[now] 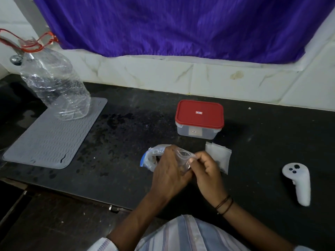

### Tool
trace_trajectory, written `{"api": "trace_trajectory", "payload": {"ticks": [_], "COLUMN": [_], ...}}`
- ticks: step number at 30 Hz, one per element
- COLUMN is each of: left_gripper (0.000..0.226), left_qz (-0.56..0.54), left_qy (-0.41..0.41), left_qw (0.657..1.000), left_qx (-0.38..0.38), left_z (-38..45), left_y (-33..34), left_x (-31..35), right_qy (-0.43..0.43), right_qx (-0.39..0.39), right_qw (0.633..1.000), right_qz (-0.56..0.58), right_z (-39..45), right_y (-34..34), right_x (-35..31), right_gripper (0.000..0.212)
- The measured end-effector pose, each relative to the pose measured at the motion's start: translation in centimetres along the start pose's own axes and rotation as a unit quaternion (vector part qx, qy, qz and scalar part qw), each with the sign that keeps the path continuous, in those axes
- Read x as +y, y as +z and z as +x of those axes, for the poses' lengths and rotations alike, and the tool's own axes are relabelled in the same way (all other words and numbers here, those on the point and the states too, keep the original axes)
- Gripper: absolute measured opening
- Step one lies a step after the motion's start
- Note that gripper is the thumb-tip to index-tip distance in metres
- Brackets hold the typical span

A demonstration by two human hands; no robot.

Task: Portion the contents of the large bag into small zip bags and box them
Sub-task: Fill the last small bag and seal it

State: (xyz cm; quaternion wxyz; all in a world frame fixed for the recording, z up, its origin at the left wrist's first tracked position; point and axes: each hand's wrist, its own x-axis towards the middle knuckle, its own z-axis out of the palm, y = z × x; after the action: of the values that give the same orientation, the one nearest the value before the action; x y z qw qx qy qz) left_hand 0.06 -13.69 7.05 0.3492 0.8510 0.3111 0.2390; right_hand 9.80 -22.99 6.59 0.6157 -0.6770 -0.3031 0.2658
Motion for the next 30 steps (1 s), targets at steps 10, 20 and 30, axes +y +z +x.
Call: {"api": "trace_trajectory", "payload": {"ticks": [10,20,30], "left_gripper": [0.020,0.020,0.029], "left_qz": [-0.215,-0.185,-0.033], "left_qy": [0.009,-0.105,-0.047], "left_qw": [0.973,0.976,0.995], "left_qx": [-0.084,-0.041,-0.080], "left_z": [0.3,5.4,8.2], "left_y": [4.5,9.0,12.8], "left_x": [1.3,2.4,2.7], "right_qy": [-0.017,-0.001,0.081], "right_qx": [0.231,0.248,0.233], "right_qw": [0.973,0.963,0.935], "right_qz": [-0.010,-0.104,-0.256], "right_z": [1.2,3.5,5.8], "right_y": [-2.4,-5.9,-8.9], "right_x": [2.8,4.6,5.5], "right_gripper": [0.012,0.006,0.011]}}
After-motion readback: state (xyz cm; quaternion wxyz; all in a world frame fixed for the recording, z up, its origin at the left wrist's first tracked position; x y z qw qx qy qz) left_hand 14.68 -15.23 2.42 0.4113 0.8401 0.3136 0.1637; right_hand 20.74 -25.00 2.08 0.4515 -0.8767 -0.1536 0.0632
